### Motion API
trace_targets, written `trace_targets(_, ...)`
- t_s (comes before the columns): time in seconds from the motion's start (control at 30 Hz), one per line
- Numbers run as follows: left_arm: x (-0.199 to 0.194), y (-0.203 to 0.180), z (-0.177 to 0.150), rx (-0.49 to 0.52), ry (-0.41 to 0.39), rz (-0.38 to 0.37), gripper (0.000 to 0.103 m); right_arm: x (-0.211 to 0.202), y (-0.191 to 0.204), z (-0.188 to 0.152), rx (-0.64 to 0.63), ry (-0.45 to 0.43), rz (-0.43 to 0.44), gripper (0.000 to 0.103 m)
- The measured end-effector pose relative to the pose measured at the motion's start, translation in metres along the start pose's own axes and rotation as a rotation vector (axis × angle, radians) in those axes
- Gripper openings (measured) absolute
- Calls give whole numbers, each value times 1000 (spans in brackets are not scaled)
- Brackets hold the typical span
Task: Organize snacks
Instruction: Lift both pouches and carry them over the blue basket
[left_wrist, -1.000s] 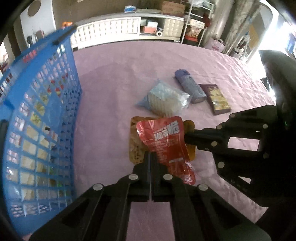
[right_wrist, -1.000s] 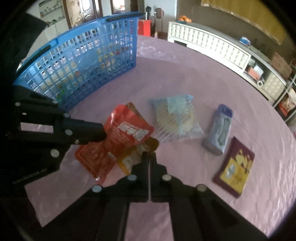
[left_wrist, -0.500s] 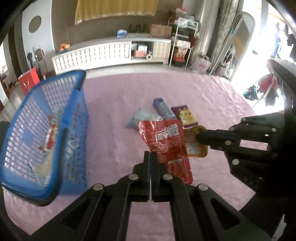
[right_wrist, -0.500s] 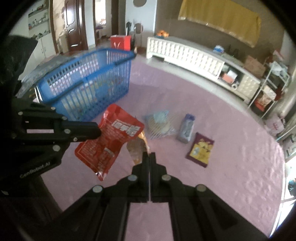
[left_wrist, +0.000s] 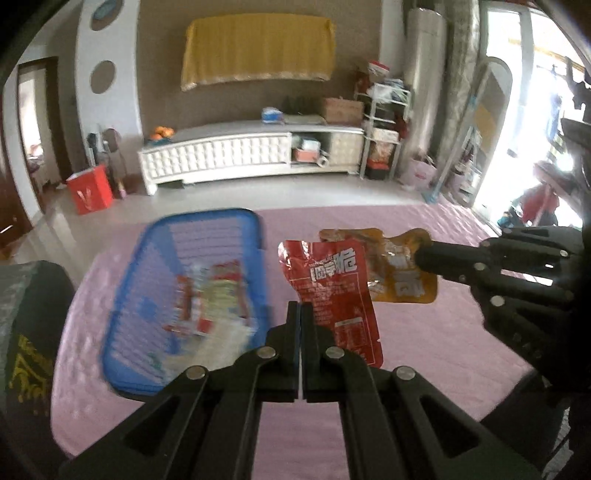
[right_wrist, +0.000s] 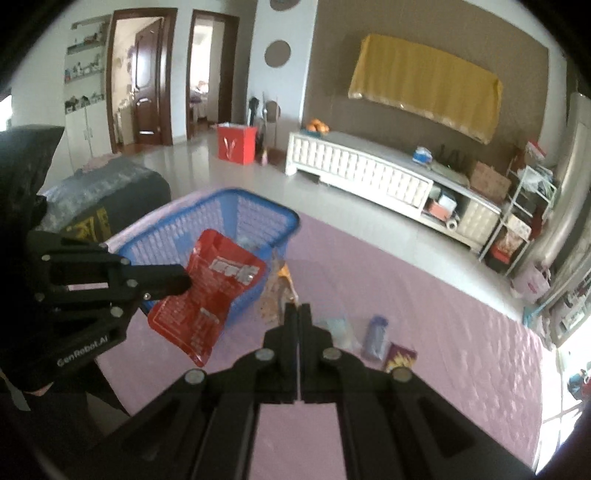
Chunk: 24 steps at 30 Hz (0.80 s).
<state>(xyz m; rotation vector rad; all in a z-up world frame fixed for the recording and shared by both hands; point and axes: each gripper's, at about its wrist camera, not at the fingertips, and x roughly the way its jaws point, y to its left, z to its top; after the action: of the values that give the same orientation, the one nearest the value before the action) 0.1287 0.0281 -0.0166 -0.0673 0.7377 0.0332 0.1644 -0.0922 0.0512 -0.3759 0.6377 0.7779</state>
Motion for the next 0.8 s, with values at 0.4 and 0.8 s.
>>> trace_targets(0.4, -2, 95, -3, -70, 41, 108, 0, 45, 48, 31, -21, 6, 63, 2)
trace_targets(0.8, 52, 123, -37, -94, 179, 111, 0, 77, 53, 27, -19, 91, 53, 2)
